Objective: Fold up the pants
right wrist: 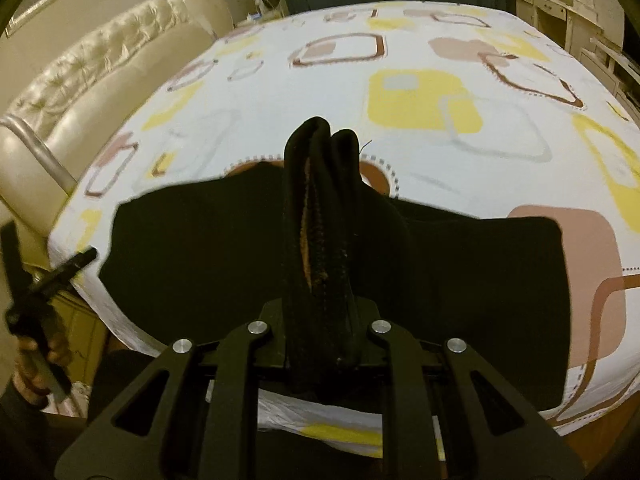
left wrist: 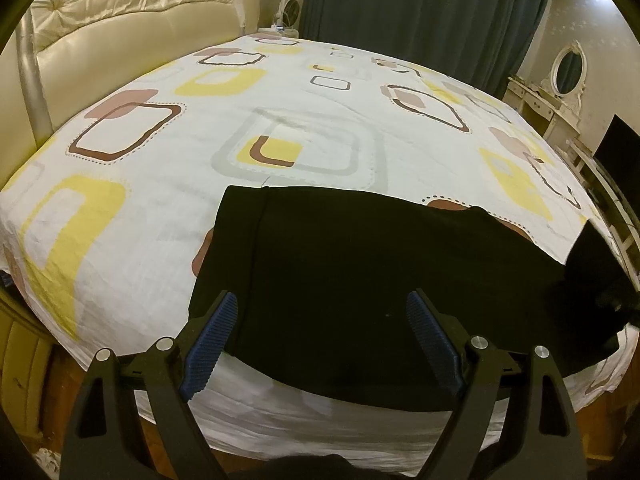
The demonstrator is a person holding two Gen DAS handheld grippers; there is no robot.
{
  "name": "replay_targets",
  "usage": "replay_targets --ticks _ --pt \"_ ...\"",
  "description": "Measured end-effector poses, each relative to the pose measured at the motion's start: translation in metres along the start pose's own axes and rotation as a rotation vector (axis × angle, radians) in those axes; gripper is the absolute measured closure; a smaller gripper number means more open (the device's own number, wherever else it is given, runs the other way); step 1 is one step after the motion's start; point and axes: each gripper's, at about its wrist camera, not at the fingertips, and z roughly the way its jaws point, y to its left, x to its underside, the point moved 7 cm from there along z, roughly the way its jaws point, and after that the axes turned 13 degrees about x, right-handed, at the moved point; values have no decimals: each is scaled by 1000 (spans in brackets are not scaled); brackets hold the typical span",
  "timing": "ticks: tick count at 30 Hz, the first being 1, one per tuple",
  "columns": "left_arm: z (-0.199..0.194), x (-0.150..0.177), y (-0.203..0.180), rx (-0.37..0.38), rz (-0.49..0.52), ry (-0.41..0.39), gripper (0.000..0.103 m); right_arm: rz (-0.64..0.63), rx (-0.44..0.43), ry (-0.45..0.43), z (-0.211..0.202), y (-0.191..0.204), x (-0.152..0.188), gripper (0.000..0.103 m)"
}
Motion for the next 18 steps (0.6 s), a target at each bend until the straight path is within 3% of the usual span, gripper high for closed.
replay_targets --ticks 18 --pt "2 -1 -1 14 -2 8 18 -97 40 40 31 51 19 86"
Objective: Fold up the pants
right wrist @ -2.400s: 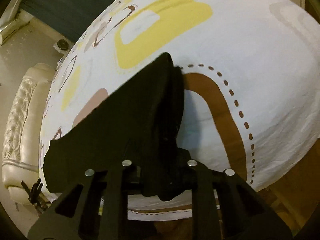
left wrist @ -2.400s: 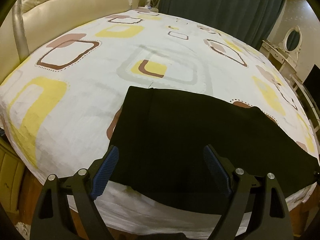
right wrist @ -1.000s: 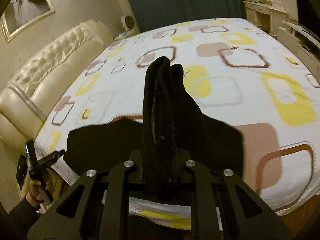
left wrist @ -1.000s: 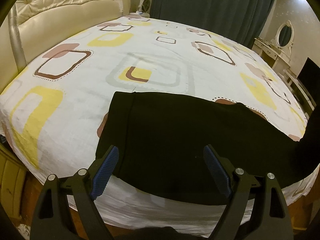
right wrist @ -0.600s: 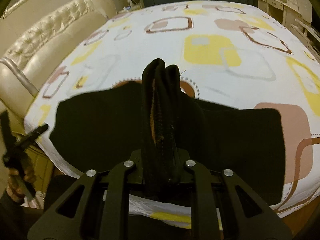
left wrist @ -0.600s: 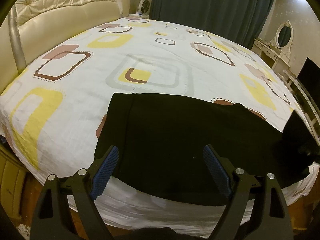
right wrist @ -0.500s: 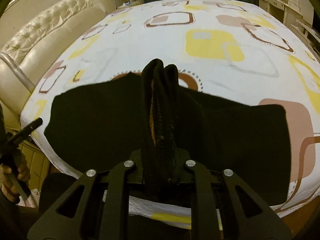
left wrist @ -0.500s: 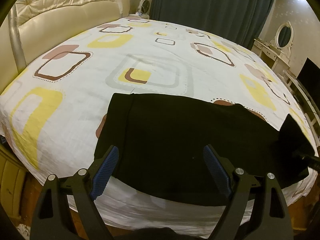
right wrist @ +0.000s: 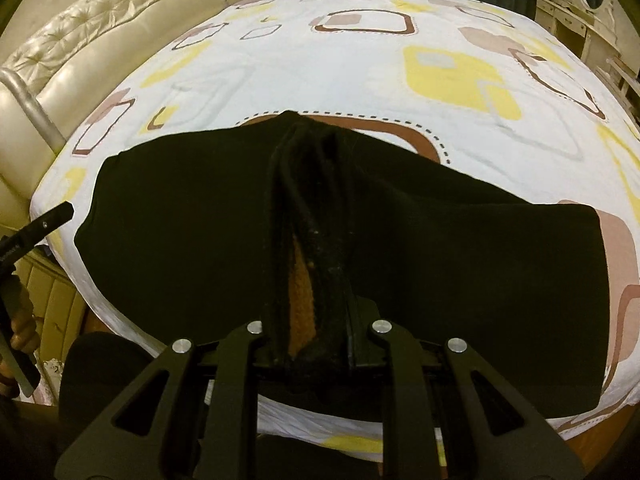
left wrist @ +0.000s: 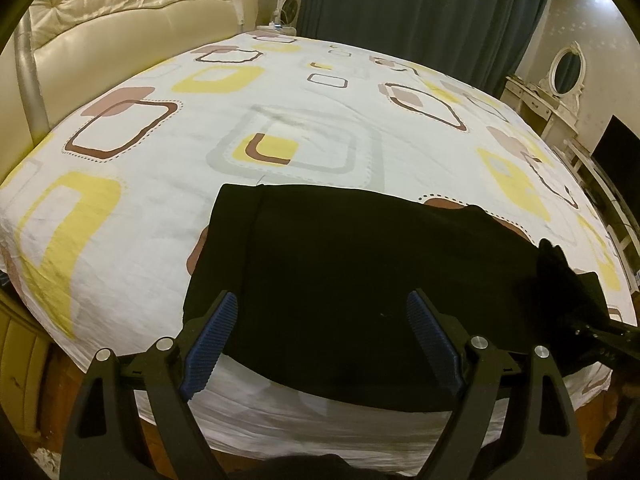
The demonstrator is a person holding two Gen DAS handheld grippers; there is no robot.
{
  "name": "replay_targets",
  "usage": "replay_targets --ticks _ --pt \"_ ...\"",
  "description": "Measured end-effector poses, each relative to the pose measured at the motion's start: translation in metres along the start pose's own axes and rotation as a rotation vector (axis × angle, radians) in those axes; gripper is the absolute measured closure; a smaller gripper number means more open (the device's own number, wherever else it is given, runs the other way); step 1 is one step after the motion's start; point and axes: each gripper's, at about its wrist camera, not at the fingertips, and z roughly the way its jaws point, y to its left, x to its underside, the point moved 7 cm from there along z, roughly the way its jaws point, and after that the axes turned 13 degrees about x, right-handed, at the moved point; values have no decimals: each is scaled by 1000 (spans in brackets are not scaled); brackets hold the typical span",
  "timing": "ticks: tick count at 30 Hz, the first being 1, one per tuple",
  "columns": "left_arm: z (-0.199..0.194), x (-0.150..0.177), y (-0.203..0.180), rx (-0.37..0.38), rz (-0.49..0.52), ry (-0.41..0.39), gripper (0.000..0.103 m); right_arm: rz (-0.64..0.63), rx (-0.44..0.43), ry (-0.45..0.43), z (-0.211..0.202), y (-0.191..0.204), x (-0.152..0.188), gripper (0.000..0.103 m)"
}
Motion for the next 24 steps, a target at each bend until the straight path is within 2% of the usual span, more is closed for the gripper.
replay_targets --ticks 6,13,16,21,24 --pt "1 2 -1 6 1 6 18 -19 13 13 7 9 6 85" --pt "1 2 -2 7 0 7 18 9 -24 9 6 14 8 75" --pt "1 2 -2 7 -1 7 18 37 -66 11 3 17 6 67" --pt "2 3 -3 8 -3 8 18 103 -247 46 1 34 6 65" --pt "2 4 -3 8 -1 7 18 114 -265 68 9 41 9 63"
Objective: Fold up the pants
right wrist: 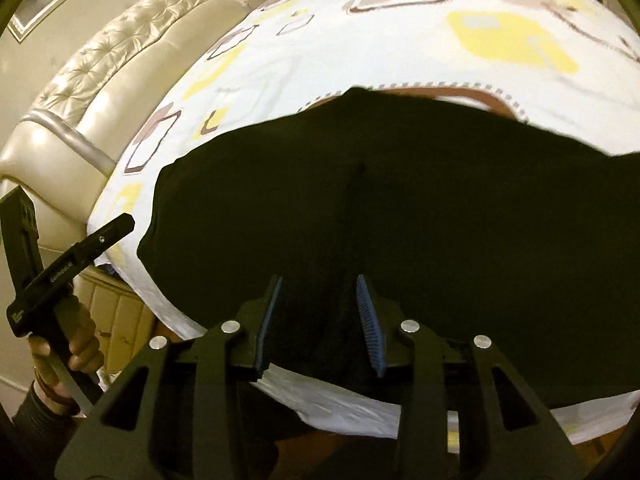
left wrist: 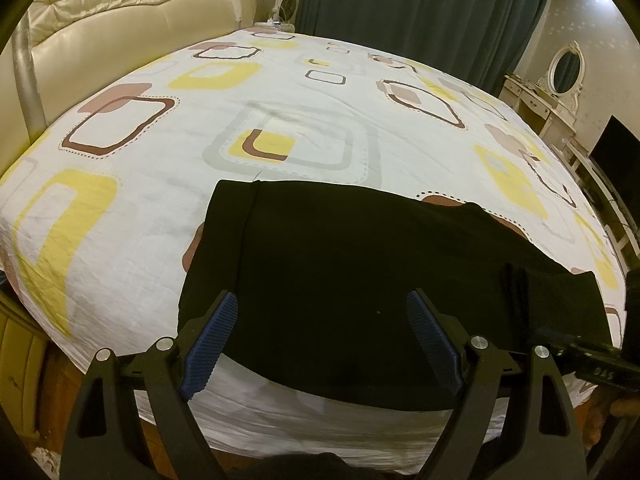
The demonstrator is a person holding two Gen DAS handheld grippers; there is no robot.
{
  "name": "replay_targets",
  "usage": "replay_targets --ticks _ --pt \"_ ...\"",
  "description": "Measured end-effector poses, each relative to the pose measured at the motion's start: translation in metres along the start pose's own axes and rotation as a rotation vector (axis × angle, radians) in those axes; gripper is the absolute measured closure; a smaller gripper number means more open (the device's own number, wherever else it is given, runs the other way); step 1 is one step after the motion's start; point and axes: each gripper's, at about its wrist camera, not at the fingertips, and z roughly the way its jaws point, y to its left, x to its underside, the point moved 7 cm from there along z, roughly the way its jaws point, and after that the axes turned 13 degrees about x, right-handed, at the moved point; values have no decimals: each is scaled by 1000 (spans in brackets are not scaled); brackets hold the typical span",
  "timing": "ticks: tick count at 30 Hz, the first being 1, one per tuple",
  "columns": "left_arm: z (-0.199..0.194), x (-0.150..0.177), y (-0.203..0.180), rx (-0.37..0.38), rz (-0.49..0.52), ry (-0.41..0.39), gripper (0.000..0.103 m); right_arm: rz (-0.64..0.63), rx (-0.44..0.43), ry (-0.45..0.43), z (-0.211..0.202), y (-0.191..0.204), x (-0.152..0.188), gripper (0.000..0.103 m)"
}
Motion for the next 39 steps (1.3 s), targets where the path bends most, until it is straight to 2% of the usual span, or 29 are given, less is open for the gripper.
replay_targets --ticks 4,7,8,10,13,16,19,21,24,26,27,28,29,33,39 --pt "0 1 -1 4 5 5 18 28 -47 -3 5 2 3 52" --pt "0 1 -2 9 6 8 18 34 -112 -21 -10 3 -1 52" --pt "0 1 -2 12 5 8 18 34 -153 -38 -23 1 -5 52" --pt "0 1 -3 15 4 9 18 38 -178 -86 -45 -9 -14 52" --pt "0 1 -3 18 0 9 18 119 -199 -175 -86 -59 -34 52" --pt "2 2 -5 23 -2 13 17 277 -134 -240 -110 -146 -48 52" --pt "3 2 -7 24 7 16 18 480 -41 -215 -101 -243 -45 52" --pt "4 3 -8 24 7 18 18 551 -35 -171 -83 -272 -39 52" --pt "3 2 -7 23 6 19 17 618 -97 -125 -56 -288 -36 52" --pt "4 2 -7 23 2 20 17 629 -125 -99 -41 -288 -37 57" --pt "4 3 -7 23 -2 22 17 629 -142 -88 -35 -287 -36 73" --pt "4 3 -6 23 -5 23 18 626 -125 -66 -27 -286 -36 80" --pt "4 3 -5 26 -11 25 18 616 -109 -55 -22 -285 -38 82" --pt "5 4 -3 33 -30 31 18 669 -149 -56 -18 -293 -34 81" --pt "2 3 1 24 -35 21 18 719 -269 -91 -47 -291 -4 68"
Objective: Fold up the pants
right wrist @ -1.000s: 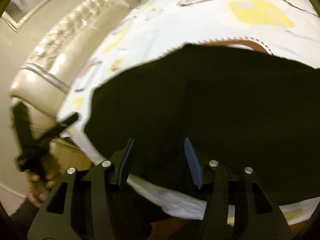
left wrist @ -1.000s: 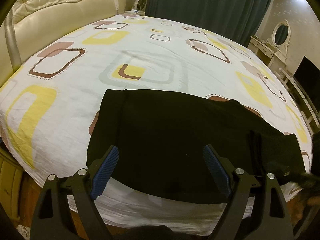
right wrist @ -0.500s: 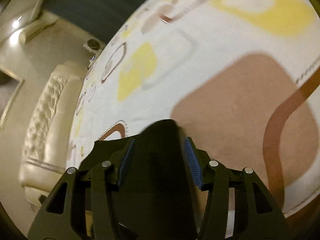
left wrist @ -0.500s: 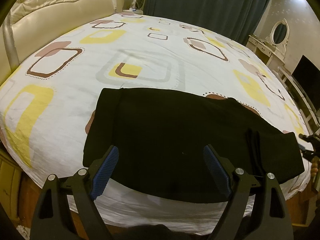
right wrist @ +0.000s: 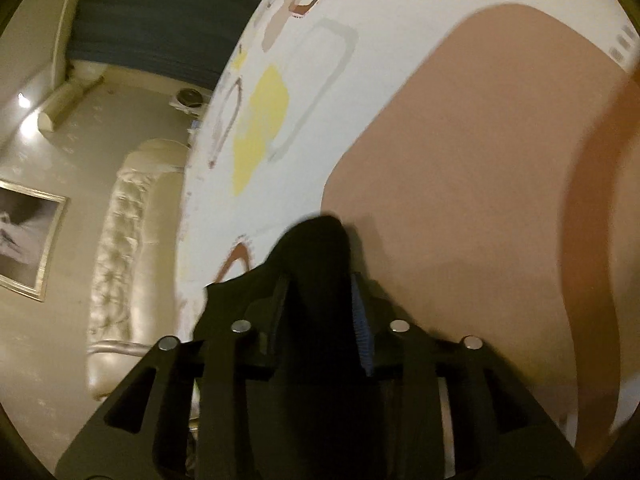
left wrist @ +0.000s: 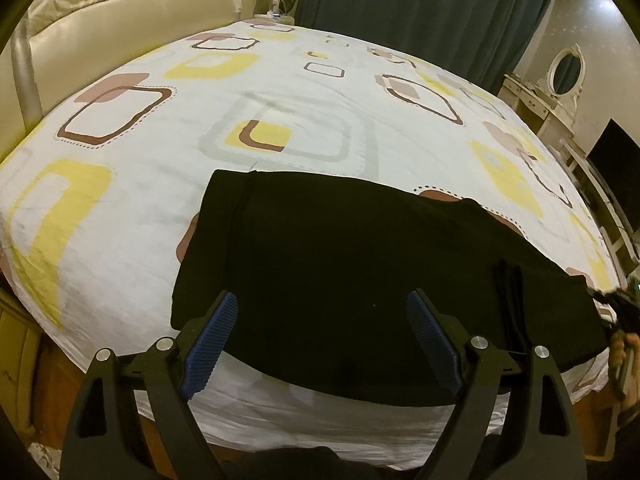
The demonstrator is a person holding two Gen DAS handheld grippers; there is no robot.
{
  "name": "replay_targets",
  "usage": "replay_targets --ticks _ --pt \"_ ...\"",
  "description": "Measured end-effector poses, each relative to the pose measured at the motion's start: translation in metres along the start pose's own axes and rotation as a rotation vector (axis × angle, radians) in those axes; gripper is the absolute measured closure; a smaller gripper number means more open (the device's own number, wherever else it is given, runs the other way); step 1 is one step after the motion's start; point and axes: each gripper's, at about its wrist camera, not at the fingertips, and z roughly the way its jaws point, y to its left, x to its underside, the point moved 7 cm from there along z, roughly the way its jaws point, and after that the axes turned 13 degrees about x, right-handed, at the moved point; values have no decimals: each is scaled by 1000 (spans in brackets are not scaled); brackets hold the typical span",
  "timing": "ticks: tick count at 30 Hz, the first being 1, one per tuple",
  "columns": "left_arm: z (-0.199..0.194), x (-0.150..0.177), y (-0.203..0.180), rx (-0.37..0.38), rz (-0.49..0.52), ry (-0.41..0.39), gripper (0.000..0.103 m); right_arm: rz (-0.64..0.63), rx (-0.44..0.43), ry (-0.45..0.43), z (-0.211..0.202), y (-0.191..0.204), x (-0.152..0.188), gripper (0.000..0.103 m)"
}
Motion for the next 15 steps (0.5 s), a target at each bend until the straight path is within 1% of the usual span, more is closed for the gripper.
replay_targets --ticks 3,7,8,9,11,13,15 --pt "1 0 1 1 -2 2 18 -13 -17 13 -18 -8 21 67" --pt "1 0 -1 2 7 4 18 -18 -7 20 -30 -17 46 66" --pt "0 0 -2 2 10 2 18 -21 4 24 -30 -19 48 66" --pt "0 0 -2 1 13 0 18 -26 33 27 -29 -23 52 66" --pt "-1 0 -2 -1 20 -2 18 -29 67 15 -24 -29 56 72" --pt "-1 -1 -2 -3 21 -3 18 -65 110 -14 -19 -29 59 78" --pt "-2 -1 -2 -3 19 -7 18 -93 151 -36 -19 -27 57 79"
